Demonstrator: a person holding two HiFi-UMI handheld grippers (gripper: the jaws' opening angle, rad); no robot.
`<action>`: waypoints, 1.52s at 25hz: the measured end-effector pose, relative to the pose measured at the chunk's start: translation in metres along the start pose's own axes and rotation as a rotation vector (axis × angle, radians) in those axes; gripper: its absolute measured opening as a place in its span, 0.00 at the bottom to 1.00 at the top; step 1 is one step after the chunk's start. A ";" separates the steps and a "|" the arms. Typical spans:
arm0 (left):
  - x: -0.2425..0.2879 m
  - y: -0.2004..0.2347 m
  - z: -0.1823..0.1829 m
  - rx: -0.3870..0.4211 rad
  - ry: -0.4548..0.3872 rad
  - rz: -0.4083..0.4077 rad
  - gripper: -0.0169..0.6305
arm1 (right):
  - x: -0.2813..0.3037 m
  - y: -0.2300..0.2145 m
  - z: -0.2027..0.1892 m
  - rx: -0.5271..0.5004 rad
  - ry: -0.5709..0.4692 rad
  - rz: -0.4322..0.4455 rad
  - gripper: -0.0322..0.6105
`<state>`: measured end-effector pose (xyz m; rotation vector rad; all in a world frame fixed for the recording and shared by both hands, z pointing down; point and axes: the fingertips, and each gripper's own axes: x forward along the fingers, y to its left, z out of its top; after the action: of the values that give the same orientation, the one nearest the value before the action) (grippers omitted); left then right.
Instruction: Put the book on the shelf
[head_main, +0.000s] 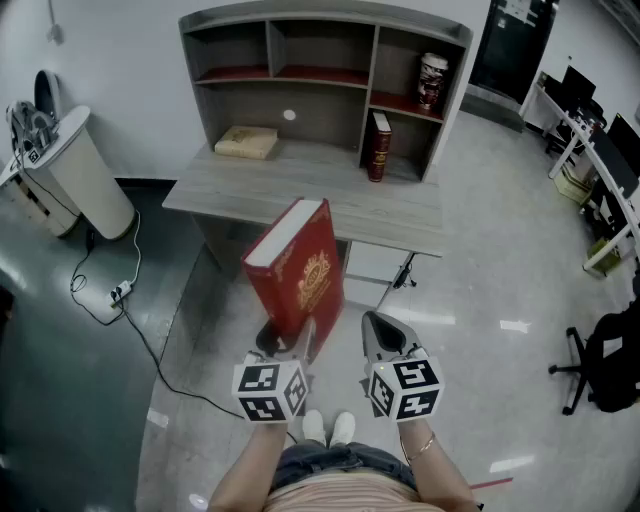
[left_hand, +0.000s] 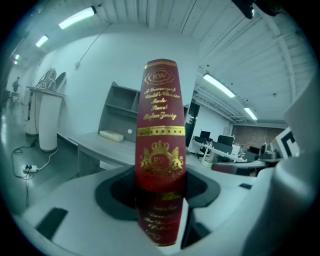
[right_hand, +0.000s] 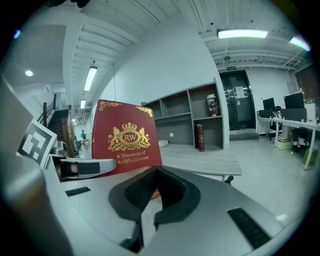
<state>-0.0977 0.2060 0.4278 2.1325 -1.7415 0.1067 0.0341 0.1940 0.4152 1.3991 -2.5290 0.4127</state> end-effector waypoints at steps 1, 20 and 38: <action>0.000 0.000 -0.001 0.002 0.004 -0.003 0.39 | 0.000 -0.001 -0.002 0.003 0.001 -0.003 0.06; 0.017 -0.026 0.002 0.026 0.014 0.005 0.39 | -0.012 -0.035 -0.009 0.050 -0.032 -0.015 0.06; 0.047 -0.042 0.025 0.038 -0.034 0.056 0.39 | -0.016 -0.086 -0.002 0.101 -0.042 0.003 0.06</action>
<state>-0.0510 0.1604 0.4079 2.1245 -1.8331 0.1197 0.1159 0.1635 0.4235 1.4543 -2.5764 0.5242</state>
